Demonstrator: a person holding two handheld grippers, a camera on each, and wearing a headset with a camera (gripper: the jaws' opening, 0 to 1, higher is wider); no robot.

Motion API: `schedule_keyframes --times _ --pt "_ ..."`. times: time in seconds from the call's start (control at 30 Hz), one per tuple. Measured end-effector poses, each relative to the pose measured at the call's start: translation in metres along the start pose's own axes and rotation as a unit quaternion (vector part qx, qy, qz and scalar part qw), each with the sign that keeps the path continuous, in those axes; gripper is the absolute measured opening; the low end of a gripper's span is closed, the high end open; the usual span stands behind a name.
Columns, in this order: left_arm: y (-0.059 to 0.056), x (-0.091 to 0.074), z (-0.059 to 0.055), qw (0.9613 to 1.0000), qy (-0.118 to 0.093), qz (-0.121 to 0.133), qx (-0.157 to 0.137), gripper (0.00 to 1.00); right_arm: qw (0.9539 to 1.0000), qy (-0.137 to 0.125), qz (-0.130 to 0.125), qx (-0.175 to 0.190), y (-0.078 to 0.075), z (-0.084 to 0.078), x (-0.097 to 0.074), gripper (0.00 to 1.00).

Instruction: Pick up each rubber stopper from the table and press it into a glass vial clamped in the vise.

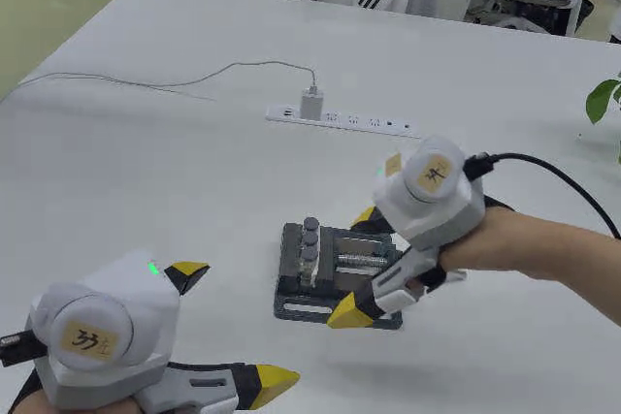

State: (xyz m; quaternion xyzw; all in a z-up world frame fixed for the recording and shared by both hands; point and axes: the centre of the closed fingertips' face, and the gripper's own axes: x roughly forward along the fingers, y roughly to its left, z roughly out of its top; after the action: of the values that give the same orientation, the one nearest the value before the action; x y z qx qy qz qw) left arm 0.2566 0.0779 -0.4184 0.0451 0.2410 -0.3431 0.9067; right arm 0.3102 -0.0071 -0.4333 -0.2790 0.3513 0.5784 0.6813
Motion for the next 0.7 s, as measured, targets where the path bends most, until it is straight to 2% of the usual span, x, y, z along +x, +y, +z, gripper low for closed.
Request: schedule_keyframes --times 0.1,0.23,0.5,0.7 --pt "-0.001 -0.001 -0.002 1.0000 0.001 0.000 0.000 0.91 0.9987 -0.029 -0.018 0.036 0.002 -0.011 -0.013 0.90" --pt "0.000 -0.003 -0.003 1.0000 -0.002 0.001 -0.004 0.92 0.9969 -0.040 -0.035 0.057 0.008 -0.029 -0.026 0.99" --pt "0.002 -0.008 -0.005 1.0000 0.002 0.002 -0.003 0.96 0.9897 -0.070 -0.061 0.109 0.028 -0.065 -0.049 0.99" --pt "0.004 -0.012 -0.009 1.0000 0.005 0.001 -0.005 0.99 0.9820 -0.096 -0.077 0.144 0.040 -0.079 -0.058 0.99"
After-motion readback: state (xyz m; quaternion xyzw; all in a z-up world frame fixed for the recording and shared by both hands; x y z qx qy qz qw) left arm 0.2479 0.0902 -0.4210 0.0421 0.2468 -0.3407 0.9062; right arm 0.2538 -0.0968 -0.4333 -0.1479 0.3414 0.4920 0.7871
